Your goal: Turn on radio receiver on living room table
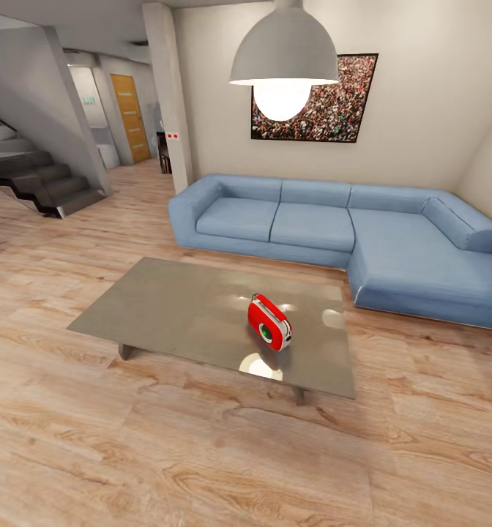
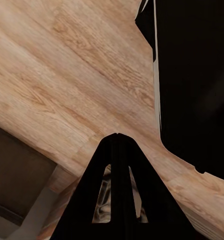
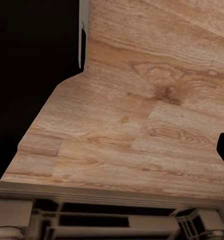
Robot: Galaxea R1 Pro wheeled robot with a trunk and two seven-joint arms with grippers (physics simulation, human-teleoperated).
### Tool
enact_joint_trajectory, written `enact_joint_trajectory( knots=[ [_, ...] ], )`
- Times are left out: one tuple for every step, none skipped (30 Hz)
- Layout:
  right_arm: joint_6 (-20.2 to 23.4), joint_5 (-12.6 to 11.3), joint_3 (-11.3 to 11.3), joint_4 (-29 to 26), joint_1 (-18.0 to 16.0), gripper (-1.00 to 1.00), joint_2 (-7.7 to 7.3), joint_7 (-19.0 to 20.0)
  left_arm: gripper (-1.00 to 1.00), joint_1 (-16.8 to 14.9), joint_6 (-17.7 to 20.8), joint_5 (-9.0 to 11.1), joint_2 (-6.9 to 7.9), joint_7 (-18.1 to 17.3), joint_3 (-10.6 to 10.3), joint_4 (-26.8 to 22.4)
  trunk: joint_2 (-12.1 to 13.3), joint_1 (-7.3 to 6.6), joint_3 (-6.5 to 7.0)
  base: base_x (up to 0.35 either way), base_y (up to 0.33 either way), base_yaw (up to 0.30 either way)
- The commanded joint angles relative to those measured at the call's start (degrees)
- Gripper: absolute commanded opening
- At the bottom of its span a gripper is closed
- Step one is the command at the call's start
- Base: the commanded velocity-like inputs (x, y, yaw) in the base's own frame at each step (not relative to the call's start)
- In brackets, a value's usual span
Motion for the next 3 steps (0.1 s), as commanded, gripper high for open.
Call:
enact_joint_trajectory(
  knots=[
    [0.0, 0.0, 0.0, 0.0, 0.0, 1.00, 0.01, 0.0, -1.00, 0.0, 0.0, 0.0, 0.00, 0.0, 0.0, 0.0, 0.0, 0.00, 0.00, 0.000, 0.000, 0.000],
    [0.0, 0.0, 0.0, 0.0, 0.0, 1.00, 0.03, 0.0, -1.00, 0.0, 0.0, 0.0, 0.00, 0.0, 0.0, 0.0, 0.0, 0.00, 0.00, 0.000, 0.000, 0.000],
    [0.0, 0.0, 0.0, 0.0, 0.0, 1.00, 0.02, 0.0, -1.00, 0.0, 0.0, 0.0, 0.00, 0.0, 0.0, 0.0, 0.0, 0.00, 0.00, 0.000, 0.000, 0.000]
  ],
)
